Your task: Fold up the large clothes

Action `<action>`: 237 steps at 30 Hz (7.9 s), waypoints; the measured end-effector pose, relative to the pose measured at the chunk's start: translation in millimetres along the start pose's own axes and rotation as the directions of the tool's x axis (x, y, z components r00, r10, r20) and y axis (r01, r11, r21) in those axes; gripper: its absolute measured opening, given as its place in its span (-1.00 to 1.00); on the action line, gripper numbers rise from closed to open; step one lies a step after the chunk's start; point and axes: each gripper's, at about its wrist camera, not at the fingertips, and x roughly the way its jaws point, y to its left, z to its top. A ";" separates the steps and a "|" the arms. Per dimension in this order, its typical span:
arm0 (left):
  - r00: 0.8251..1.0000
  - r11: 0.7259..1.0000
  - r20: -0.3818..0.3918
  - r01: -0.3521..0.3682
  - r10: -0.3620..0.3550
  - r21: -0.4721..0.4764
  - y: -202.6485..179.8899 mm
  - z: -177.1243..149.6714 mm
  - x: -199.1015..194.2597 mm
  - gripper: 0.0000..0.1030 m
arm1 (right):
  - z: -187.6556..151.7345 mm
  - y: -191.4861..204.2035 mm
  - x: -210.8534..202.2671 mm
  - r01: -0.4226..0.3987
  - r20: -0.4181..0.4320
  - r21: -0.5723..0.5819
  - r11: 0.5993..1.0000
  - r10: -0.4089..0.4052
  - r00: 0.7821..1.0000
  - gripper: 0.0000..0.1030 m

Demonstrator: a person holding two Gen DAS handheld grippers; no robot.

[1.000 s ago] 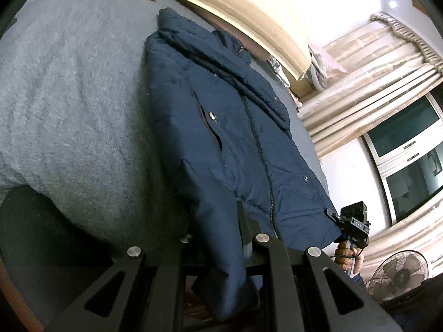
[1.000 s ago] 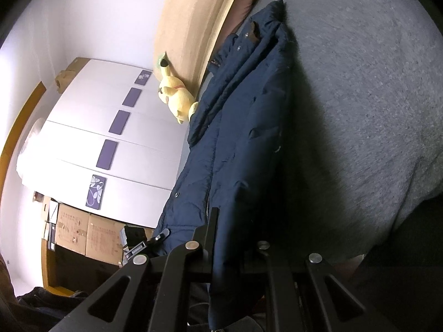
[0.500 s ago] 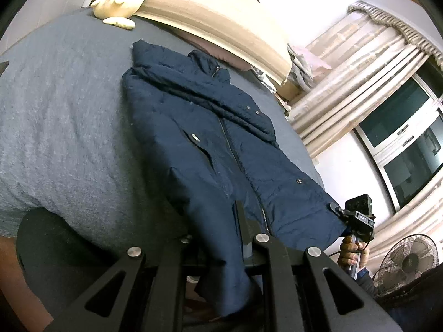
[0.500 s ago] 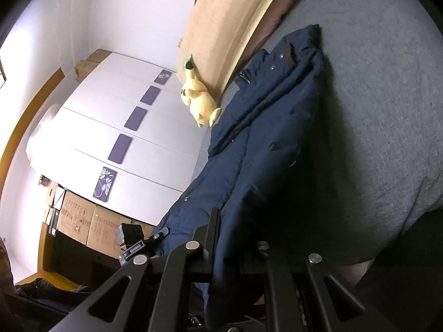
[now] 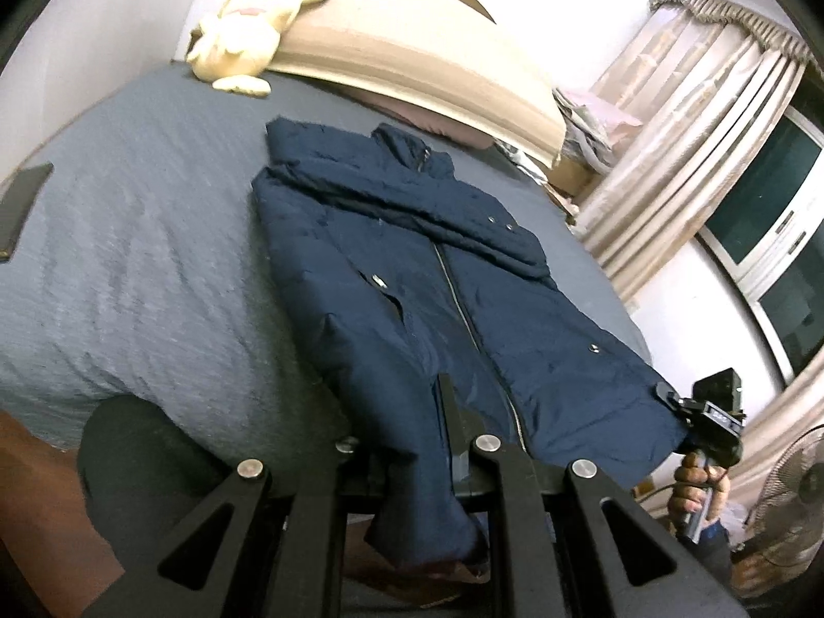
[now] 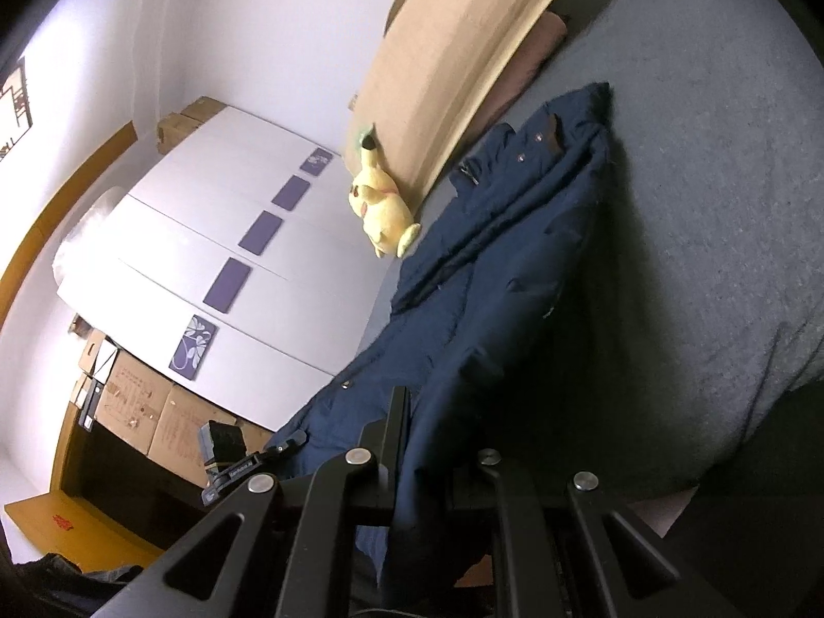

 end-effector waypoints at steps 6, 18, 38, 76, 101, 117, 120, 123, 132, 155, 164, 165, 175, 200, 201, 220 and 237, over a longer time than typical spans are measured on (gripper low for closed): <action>0.995 0.993 0.034 -0.100 0.098 0.060 -14.3 -2.7 -4.3 -0.75 | 0.3 5.3 -5.4 0.027 -0.009 -0.032 0.999 -0.027 1.000 -0.79; 0.984 0.978 0.064 -0.173 0.166 0.117 -22.2 -5.4 -9.2 -0.75 | -5.7 10.5 -9.9 0.066 -0.020 -0.040 0.997 -0.067 0.998 -0.79; 0.983 0.983 0.105 -0.161 0.151 0.093 -16.0 1.1 -21.5 -0.75 | 4.9 10.0 -14.5 0.044 -0.022 -0.071 0.997 -0.045 0.999 -0.79; 0.953 0.977 0.228 -0.210 0.200 0.021 -16.2 104.0 -3.7 -0.75 | 79.9 83.3 4.4 0.234 0.188 -0.290 0.928 -0.185 0.965 -0.80; 0.945 0.971 0.224 -0.240 0.238 -0.019 -10.3 133.4 16.0 -0.75 | 107.9 86.0 20.3 0.264 0.261 -0.202 0.943 -0.207 0.943 -0.80; 0.937 0.961 0.215 -0.274 0.276 -0.037 -10.2 136.9 25.1 -0.75 | 107.6 74.2 22.3 0.254 0.283 -0.164 0.953 -0.201 0.938 -0.80; 0.936 0.961 0.220 -0.274 0.276 -0.038 -11.0 135.8 22.6 -0.75 | 105.9 74.1 19.5 0.254 0.289 -0.155 0.955 -0.202 0.936 -0.80; 0.935 0.961 0.225 -0.273 0.275 -0.039 -11.5 135.8 20.4 -0.75 | 105.8 76.7 17.8 0.255 0.293 -0.160 0.954 -0.201 0.935 -0.80; 0.925 0.962 0.264 -0.270 0.273 -0.047 -14.5 137.1 10.7 -0.75 | 110.8 89.3 13.8 0.254 0.314 -0.192 0.948 -0.186 0.931 -0.80; 0.867 0.962 0.426 -0.271 0.257 -0.028 -42.9 98.1 -59.7 -0.78 | 64.9 144.0 -37.7 0.202 0.375 -0.297 0.933 -0.081 0.924 -0.81; 0.891 0.963 0.375 -0.269 0.254 -0.013 -38.8 142.7 -30.3 -0.78 | 113.1 130.0 -16.5 0.219 0.356 -0.230 0.948 -0.128 0.926 -0.81; 0.892 0.962 0.373 -0.273 0.257 -0.012 -38.4 143.8 -28.8 -0.78 | 119.8 128.8 -12.1 0.226 0.354 -0.226 0.948 -0.136 0.925 -0.81; 0.891 0.944 0.329 -0.329 0.314 -0.011 -35.1 173.7 5.1 -0.78 | 164.0 116.1 21.5 0.289 0.334 -0.201 0.936 -0.212 0.918 -0.81; 0.889 0.906 0.196 -0.423 0.414 0.005 -6.9 219.9 88.3 -0.78 | 210.4 71.6 84.4 0.372 0.300 -0.106 0.922 -0.327 0.896 -0.81; 0.889 0.904 0.190 -0.427 0.418 0.006 -6.2 222.2 91.8 -0.78 | 212.9 69.6 87.0 0.375 0.298 -0.100 0.922 -0.332 0.895 -0.81; 0.888 0.894 0.122 -0.448 0.443 0.011 9.4 243.1 129.1 -0.78 | 232.4 51.0 115.0 0.422 0.270 -0.064 0.904 -0.392 0.880 -0.81; 0.887 0.888 0.065 -0.460 0.458 0.021 23.9 261.8 171.2 -0.78 | 256.1 21.9 142.7 0.444 0.226 -0.026 0.896 -0.427 0.876 -0.81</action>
